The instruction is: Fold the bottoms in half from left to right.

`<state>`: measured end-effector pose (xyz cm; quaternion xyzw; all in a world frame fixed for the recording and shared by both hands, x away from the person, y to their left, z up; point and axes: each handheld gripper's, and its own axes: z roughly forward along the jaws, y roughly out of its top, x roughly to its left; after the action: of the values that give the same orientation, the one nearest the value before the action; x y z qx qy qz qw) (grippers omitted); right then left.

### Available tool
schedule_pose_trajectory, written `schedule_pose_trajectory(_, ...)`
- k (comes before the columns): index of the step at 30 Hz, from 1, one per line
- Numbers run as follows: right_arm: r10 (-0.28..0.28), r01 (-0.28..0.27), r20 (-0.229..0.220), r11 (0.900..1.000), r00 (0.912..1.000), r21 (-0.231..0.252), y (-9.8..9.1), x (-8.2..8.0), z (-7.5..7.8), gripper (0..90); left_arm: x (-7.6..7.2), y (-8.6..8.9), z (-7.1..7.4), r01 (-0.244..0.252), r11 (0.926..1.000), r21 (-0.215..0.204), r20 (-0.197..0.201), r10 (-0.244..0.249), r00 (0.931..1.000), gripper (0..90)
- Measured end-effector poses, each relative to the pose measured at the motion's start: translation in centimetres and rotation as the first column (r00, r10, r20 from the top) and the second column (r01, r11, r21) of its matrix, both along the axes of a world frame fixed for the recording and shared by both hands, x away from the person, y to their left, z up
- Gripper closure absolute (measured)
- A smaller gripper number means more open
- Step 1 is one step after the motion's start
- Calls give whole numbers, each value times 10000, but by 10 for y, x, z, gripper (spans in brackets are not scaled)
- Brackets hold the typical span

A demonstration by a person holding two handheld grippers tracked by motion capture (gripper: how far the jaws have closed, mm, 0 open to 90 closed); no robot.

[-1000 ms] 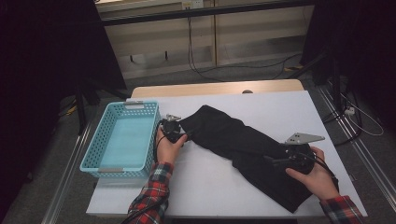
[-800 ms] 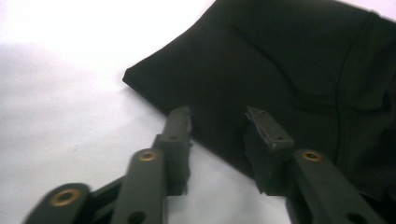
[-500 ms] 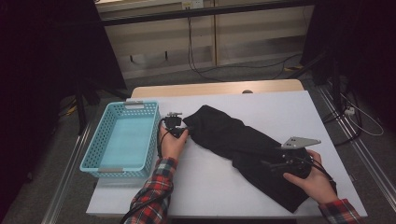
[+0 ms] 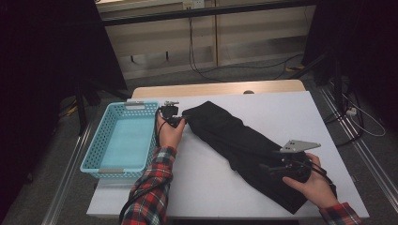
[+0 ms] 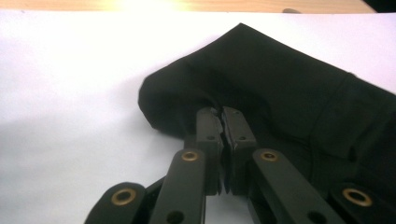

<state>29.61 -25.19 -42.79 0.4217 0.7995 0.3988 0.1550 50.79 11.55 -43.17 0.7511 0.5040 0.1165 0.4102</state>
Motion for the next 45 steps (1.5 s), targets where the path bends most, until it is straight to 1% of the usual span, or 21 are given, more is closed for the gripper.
schedule_pose_trajectory(5, 824, -817, -227, 9962, 9963, 306, 20, -6, -2, 523, 2, -5, 4, 35, 10000, 44, 154, -35, 9999, 870)
schedule_pose_trajectory(8, 1376, -1367, -399, 9903, 9897, 232, 32, -8, -6, 584, 3, -4, 3, 32, 9999, 126, 73, -33, 10000, 871)
schedule_pose_trajectory(9, 1655, -1655, -535, 9862, 9848, 51, 39, -10, -10, 599, 3, -4, 3, 2, 9999, 103, 47, -3, 10000, 870)
schedule_pose_trajectory(11, 1810, -1811, -602, 9835, 9816, 35, 41, -10, -12, 599, 2, -3, 2, -2, 10000, 96, -10, 2, 10000, 870)
schedule_pose_trajectory(12, 2022, -2037, -715, 9789, 9767, -144, 46, -11, -15, 561, 2, -3, 2, 11, 9999, 114, -13, -11, 10000, 870)
schedule_pose_trajectory(13, 2022, -2037, -715, 9789, 9767, -144, 46, -11, -15, 561, 2, -2, 2, 9, 9999, 103, -36, -9, 10000, 870)
schedule_pose_trajectory(14, 2095, -2117, -789, 9771, 9746, -204, 48, -12, -17, 528, 1, -2, 1, -6, 10000, 70, -49, 6, 10000, 870)
schedule_pose_trajectory(16, 2152, -2203, -785, 9735, 9734, -621, 52, -13, -22, 528, 1, -1, 1, -35, 10000, -49, -105, 34, 9999, 870)
schedule_pose_trajectory(17, 2241, -2283, -581, 9702, 9728, -806, 54, -13, -22, 549, 1, -1, 1, -51, 10000, -81, -128, 50, 9999, 870)
schedule_pose_trajectory(19, 2316, -2346, -379, 9642, 9721, -1239, 56, -14, -22, 648, 1, 0, 1, -88, 9999, -80, -161, 87, 9998, 870)
schedule_pose_trajectory(20, 2474, -2490, -292, 9591, 9685, -1349, 56, -16, -21, 843, 1, 1, 1, -96, 9999, -84, -156, 95, 9998, 870)
schedule_pose_trajectory(23, 2515, -2548, -417, 9585, 9670, -1279, 54, -17, -20, 864, 2, 3, 3, -155, 9998, -102, -191, 153, 9997, 871)
schedule_pose_trajectory(25, 2757, -2815, -637, 9526, 9591, -1154, 50, -22, -17, 868, 2, 5, 5, -181, 9998, -112, -272, 178, 9995, 872)
schedule_pose_trajectory(29, 2821, -2878, -693, 9530, 9569, -949, 44, -27, -17, 868, 1, 8, 4, -263, 9996, -54, -428, 260, 9987, 873)
schedule_pose_trajectory(32, 3142, -3194, -751, 9449, 9464, -718, 49, -30, -15, 869, -1, 9, 0, -361, 9993, 55, -459, 363, 9983, 874)
schedule_pose_trajectory(35, 3603, -3671, -916, 9274, 9283, -716, 58, -34, -14, 868, -4, 10, -2, -375, 9993, 53, -531, 378, 9979, 872)
schedule_pose_trajectory(37, 3629, -3702, -964, 9260, 9268, -736, 59, -35, -15, 861, -7, 10, -3, -347, 9994, -15, -573, 345, 9978, 870)
schedule_pose_trajectory(39, 3524, -3585, -947, 9318, 9311, -572, 57, -33, -17, 781, -9, 11, -4, -150, 9999, 8, -586, 150, 9982, 858)
schedule_pose_trajectory(41, 3332, -3370, -923, 9411, 9383, -286, 55, -30, -16, 647, -13, 11, -3, -181, 9998, 131, -310, 185, 9993, 792)
schedule_pose_trajectory(44, 2787, -2789, -511, 9603, 9590, 45, 49, -25, -7, 528, -22, 8, 0, 349, 9993, 104, 0, -349, 9994, 634)
schedule_pose_trajectory(45, 2332, -2334, -217, 9724, 9722, -63, 43, -21, -3, 494, -24, 7, 1, 509, 9986, 164, 148, -512, 9986, 522)
